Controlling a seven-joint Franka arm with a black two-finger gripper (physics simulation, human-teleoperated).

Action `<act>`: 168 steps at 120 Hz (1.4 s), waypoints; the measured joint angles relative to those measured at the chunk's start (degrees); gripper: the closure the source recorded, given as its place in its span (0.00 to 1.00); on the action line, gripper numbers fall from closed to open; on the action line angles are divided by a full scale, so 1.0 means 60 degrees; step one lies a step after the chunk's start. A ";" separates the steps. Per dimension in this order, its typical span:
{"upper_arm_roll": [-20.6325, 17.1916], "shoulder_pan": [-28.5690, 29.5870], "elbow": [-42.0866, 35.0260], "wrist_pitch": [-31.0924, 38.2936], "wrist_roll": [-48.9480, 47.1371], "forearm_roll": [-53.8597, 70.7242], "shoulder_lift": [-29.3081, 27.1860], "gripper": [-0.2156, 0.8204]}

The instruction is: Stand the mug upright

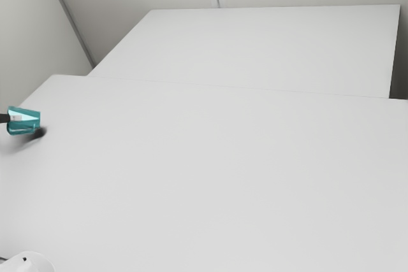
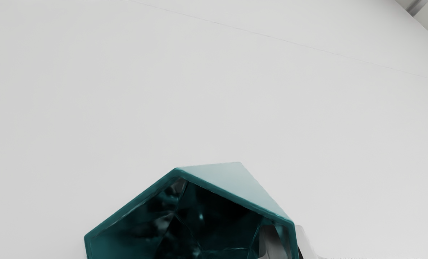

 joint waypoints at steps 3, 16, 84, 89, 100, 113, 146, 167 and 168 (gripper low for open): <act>-0.0081 -0.0042 -0.0134 0.0059 -0.0060 0.0337 -0.0212 0.96; -0.0204 -0.0207 -0.0739 0.0271 -0.0378 0.1651 -0.1116 0.96; 0.0129 -0.2500 -0.4035 0.0561 -0.2574 0.5479 -0.4368 0.97; 0.0479 -0.2975 -0.4199 0.0564 -0.2755 0.5583 -0.4596 0.97; 0.1546 -0.4205 -0.4759 0.0581 -0.3154 0.5715 -0.5207 0.97; 0.2280 -0.5325 -0.5567 0.0707 -0.3652 0.5798 -0.5806 0.97; 0.4200 -0.8334 -0.6909 0.1220 -0.4871 0.5944 -0.6969 0.97; 0.5924 -1.0902 -0.7453 0.1375 -0.5737 0.6316 -0.7625 0.97; 0.5966 -1.0988 -0.7483 0.1384 -0.5780 0.6338 -0.7656 0.97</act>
